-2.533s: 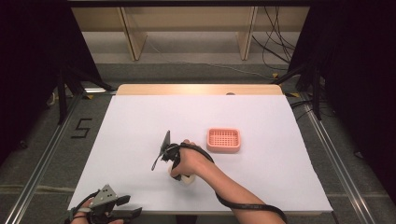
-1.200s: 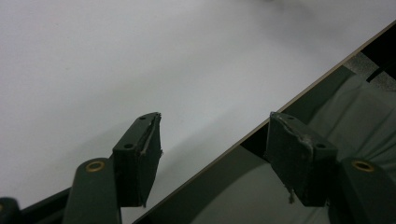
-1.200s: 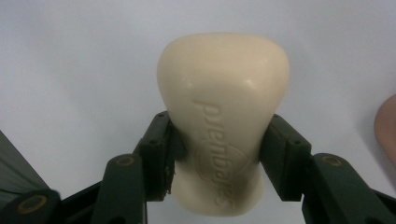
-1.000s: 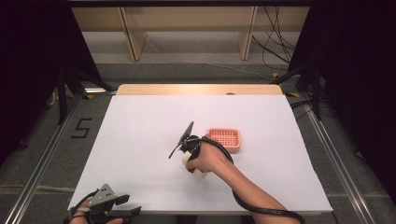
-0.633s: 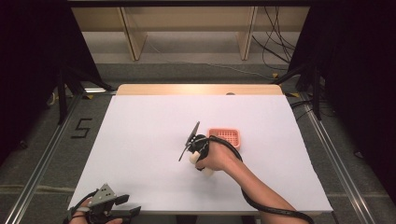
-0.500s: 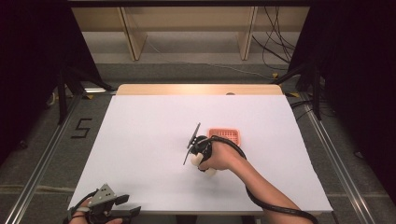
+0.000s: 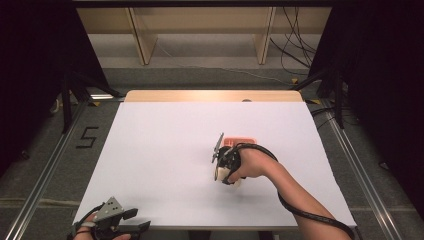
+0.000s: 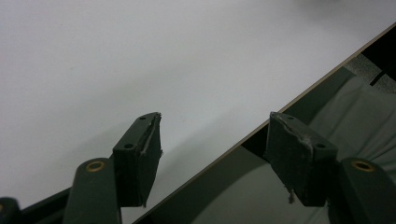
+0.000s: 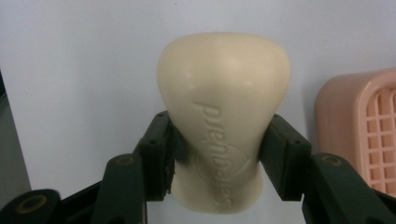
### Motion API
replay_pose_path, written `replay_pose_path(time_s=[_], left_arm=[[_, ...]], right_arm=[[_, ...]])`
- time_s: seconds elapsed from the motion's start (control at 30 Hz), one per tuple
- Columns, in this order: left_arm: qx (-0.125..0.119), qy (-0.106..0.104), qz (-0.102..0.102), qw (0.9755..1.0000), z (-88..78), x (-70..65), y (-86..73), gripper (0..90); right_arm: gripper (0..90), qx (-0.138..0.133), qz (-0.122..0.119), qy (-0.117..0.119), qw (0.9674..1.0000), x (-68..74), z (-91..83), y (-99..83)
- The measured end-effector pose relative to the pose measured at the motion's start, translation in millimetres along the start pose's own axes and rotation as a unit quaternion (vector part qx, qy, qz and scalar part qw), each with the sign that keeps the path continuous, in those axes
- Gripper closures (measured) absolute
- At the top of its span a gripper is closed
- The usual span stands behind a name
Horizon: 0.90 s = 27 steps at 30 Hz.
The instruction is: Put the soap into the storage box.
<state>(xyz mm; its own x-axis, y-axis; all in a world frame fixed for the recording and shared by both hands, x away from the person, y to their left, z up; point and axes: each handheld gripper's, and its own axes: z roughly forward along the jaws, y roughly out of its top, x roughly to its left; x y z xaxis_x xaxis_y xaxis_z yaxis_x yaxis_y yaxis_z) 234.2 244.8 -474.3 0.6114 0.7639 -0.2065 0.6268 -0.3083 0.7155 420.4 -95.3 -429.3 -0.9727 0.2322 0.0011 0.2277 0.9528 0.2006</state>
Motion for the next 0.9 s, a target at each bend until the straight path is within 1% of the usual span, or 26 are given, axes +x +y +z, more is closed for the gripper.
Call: replay_pose_path(time_s=[0.07,0.1,0.13,0.17,0.2,0.23,0.33,0.37,0.4,0.43,0.47,0.5,0.53,0.57,0.6,0.63,0.67,0.7,0.73,0.8,0.83,0.87,0.9], left_arm=[[0.000,0.000,0.000,1.0000,0.0,0.0,0.0,35.2],[0.001,0.014,0.005,0.9999,0.8,1.0,-0.4,35.2],[0.002,0.013,0.006,0.9999,0.6,1.4,-0.3,35.2],[0.007,0.004,0.003,1.0000,-0.7,1.5,0.2,35.2],[0.000,0.001,0.000,1.0000,-0.3,0.6,-0.2,35.2],[0.003,0.001,-0.005,1.0000,-0.4,0.7,-0.3,35.2],[0.006,0.003,-0.005,1.0000,-0.3,1.3,-0.2,35.2],[0.007,0.003,-0.004,1.0000,-0.4,1.3,-0.2,35.2],[0.007,0.004,-0.003,1.0000,-0.6,1.3,-0.1,35.2],[0.000,0.009,0.001,1.0000,-0.2,1.4,-0.3,35.2],[0.001,0.011,0.001,0.9999,0.0,1.6,-0.4,35.2],[0.001,0.011,0.001,0.9999,0.0,1.6,-0.4,35.2],[-0.001,0.010,0.000,1.0000,-0.2,1.5,-0.4,35.2],[-0.001,0.009,0.000,1.0000,-0.3,1.5,-0.4,35.2],[-0.001,0.009,0.000,1.0000,-0.3,1.5,-0.4,35.2],[0.004,0.005,-0.002,1.0000,-0.9,2.1,-0.1,35.2],[0.004,0.005,-0.002,1.0000,-0.9,2.1,-0.1,35.2],[0.005,0.006,-0.002,1.0000,-0.9,2.1,0.0,35.2],[-0.002,0.012,-0.002,0.9999,0.0,1.4,-0.5,35.2],[0.001,0.012,0.002,0.9999,-0.5,1.8,-0.5,35.2],[0.009,0.004,0.002,0.9999,-1.5,2.2,0.1,35.2],[0.003,0.004,-0.002,1.0000,-0.5,1.4,-0.3,35.2],[-0.002,0.003,-0.005,1.0000,0.3,0.8,-0.5,35.2]], right_arm=[[50.4,-0.001,-0.007,0.000,1.0000,-3.0,-1.3,-2.1],[50.5,0.000,-0.005,0.001,1.0000,-4.4,-1.9,-3.0],[50.4,0.000,-0.009,-0.004,1.0000,-5.3,-3.1,-3.7],[50.4,0.003,0.004,-0.004,1.0000,-4.8,-3.9,-4.5],[50.4,-0.005,-0.030,-0.003,0.9995,-9.9,-3.6,-4.5],[50.4,0.004,-0.008,-0.003,1.0000,-7.5,-5.4,-5.8],[50.4,0.009,-0.009,-0.005,0.9999,-7.9,-7.2,-7.1],[50.4,0.007,-0.015,-0.007,0.9998,-8.6,-7.8,-7.7],[50.4,0.004,-0.025,-0.004,0.9997,-10.4,-8.9,-8.6],[50.4,0.002,-0.020,-0.007,0.9998,-11.3,-10.1,-9.8],[50.5,0.014,-0.005,-0.009,0.9998,-10.0,-12.2,-11.4],[50.5,0.014,-0.005,-0.009,0.9998,-10.0,-12.2,-11.4],[50.4,0.016,-0.017,-0.011,0.9997,-13.6,-13.2,-12.2],[50.4,0.019,-0.009,-0.014,0.9997,-12.5,-14.3,-13.0],[50.4,0.019,-0.001,-0.010,0.9998,-12.6,-14.8,-13.9],[50.4,0.016,-0.009,-0.012,0.9998,-14.5,-15.3,-14.4],[50.4,0.014,-0.013,-0.012,0.9997,-15.1,-15.5,-14.9],[50.4,0.018,-0.003,-0.012,0.9998,-14.7,-16.5,-15.7],[50.5,0.018,-0.005,-0.014,0.9997,-15.2,-17.0,-16.2],[50.5,0.016,-0.002,-0.016,0.9997,-16.0,-19.1,-17.4],[50.5,0.007,-0.034,-0.026,0.9991,-21.2,-20.2,-17.5],[50.4,0.016,0.005,-0.019,0.9997,-17.1,-22.0,-19.0],[50.5,0.012,-0.019,-0.022,0.9995,-20.4,-22.9,-19.2]])
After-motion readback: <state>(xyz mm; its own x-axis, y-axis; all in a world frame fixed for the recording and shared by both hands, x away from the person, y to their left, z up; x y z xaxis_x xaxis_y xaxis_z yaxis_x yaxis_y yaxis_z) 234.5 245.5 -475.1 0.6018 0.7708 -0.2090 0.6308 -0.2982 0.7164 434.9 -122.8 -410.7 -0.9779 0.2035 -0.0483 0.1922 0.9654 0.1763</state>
